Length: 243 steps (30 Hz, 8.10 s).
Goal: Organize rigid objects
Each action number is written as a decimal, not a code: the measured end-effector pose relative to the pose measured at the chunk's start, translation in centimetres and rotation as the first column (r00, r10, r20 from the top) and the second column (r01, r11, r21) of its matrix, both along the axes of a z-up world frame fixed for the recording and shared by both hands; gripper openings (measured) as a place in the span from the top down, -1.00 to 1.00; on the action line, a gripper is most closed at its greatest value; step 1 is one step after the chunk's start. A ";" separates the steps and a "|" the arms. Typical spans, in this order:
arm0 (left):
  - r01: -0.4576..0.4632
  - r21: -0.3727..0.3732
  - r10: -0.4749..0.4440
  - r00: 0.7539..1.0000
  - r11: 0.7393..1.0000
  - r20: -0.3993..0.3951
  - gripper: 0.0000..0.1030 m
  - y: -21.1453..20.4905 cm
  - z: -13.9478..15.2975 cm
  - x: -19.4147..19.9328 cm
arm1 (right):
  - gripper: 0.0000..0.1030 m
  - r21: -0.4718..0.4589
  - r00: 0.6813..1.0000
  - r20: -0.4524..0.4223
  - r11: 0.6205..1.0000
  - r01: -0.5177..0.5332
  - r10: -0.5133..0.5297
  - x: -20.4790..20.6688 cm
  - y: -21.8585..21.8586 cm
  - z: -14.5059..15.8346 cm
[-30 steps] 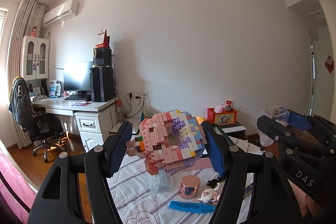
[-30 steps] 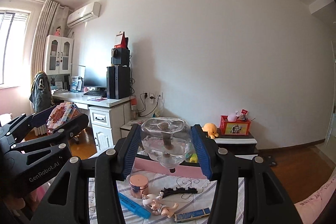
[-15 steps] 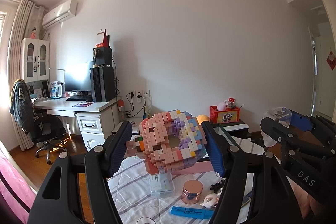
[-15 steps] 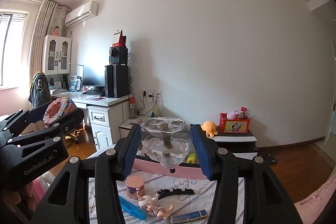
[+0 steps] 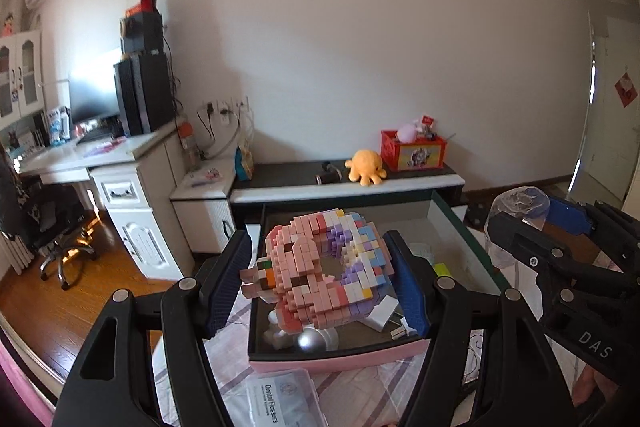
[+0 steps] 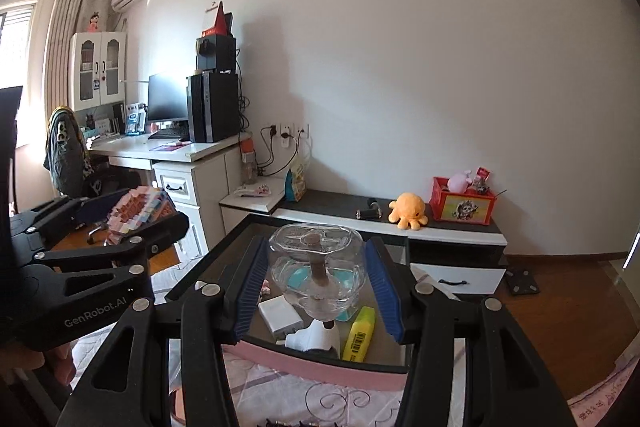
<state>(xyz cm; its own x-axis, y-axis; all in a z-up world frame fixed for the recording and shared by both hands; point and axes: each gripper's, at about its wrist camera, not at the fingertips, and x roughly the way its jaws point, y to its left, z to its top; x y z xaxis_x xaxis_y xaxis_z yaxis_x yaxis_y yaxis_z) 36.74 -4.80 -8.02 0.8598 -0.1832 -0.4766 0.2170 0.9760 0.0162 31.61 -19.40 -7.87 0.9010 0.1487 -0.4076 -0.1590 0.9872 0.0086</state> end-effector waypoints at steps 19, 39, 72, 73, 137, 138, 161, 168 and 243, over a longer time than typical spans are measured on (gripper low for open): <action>-0.068 0.090 0.090 0.962 0.994 -0.258 -0.37 -0.1 -7.7 10.1 | -0.05 0.069 0.939 -0.333 0.995 -0.070 0.090 12.0 0.9 -9.3; -0.188 0.008 0.180 0.949 0.982 0.261 -1.00 3.6 3.8 -15.0 | -1.00 0.045 0.988 0.132 0.997 0.069 -0.074 -11.3 2.1 2.4; -0.155 -0.060 0.166 0.902 0.986 0.400 -1.00 4.5 7.3 -31.3 | -1.00 0.018 0.932 0.325 0.986 0.165 -0.161 -28.9 3.1 5.2; -0.155 -0.061 0.166 0.902 0.986 0.398 -1.00 4.5 7.2 -31.1 | -1.00 0.019 0.932 0.324 0.986 0.166 -0.163 -28.8 3.0 5.1; -0.171 0.050 0.178 0.962 0.984 -0.206 -1.00 7.5 -10.1 -10.8 | -0.45 0.014 0.916 -0.391 0.996 -0.092 0.090 -7.8 2.8 -13.3; -0.170 0.053 0.177 0.961 0.984 -0.211 -1.00 7.4 -10.3 -10.5 | -0.45 0.009 0.922 -0.379 0.997 -0.082 0.079 -7.9 2.5 -12.9; -0.074 0.134 0.120 0.916 0.988 -0.382 -0.75 3.0 -14.0 -2.0 | -0.46 0.031 0.939 -0.343 1.000 0.002 0.009 -4.5 -1.9 -12.2; -0.073 0.099 0.104 0.928 0.992 -0.357 -0.19 3.2 -13.5 -2.0 | -0.46 0.039 0.940 -0.341 0.999 0.007 0.006 -4.5 -2.0 -12.3; -0.076 0.037 0.077 0.997 0.996 -0.010 -0.20 1.4 -3.1 -3.4 | -0.41 0.073 0.948 -0.316 0.997 -0.017 0.039 -3.5 0.0 -11.5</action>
